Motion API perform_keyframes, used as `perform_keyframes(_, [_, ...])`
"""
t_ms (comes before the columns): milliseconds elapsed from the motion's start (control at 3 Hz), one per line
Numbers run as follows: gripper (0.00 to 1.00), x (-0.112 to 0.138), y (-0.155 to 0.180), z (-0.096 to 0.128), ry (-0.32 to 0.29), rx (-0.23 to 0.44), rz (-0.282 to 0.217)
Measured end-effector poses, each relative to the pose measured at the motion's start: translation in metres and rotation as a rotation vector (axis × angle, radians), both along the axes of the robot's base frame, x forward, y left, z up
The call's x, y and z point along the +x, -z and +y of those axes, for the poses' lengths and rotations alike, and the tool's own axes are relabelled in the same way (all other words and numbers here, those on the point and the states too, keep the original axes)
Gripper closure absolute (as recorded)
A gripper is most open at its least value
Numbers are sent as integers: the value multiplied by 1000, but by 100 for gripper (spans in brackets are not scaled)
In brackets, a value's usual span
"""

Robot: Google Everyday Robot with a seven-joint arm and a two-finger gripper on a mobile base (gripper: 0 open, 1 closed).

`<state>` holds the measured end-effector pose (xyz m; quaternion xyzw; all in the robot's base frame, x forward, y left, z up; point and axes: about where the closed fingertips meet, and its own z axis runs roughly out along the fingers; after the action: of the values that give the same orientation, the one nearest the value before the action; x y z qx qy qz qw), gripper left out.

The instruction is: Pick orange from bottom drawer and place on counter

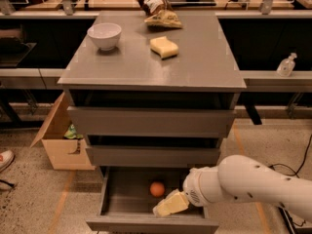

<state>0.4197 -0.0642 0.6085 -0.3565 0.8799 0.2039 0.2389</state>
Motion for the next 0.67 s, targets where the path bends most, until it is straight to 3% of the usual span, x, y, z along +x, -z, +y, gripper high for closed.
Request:
perform_keyframes(333, [0,-7,61,19,52,-14,56])
perform_keyframes(667, [0,-14,120,31,154,-17,155])
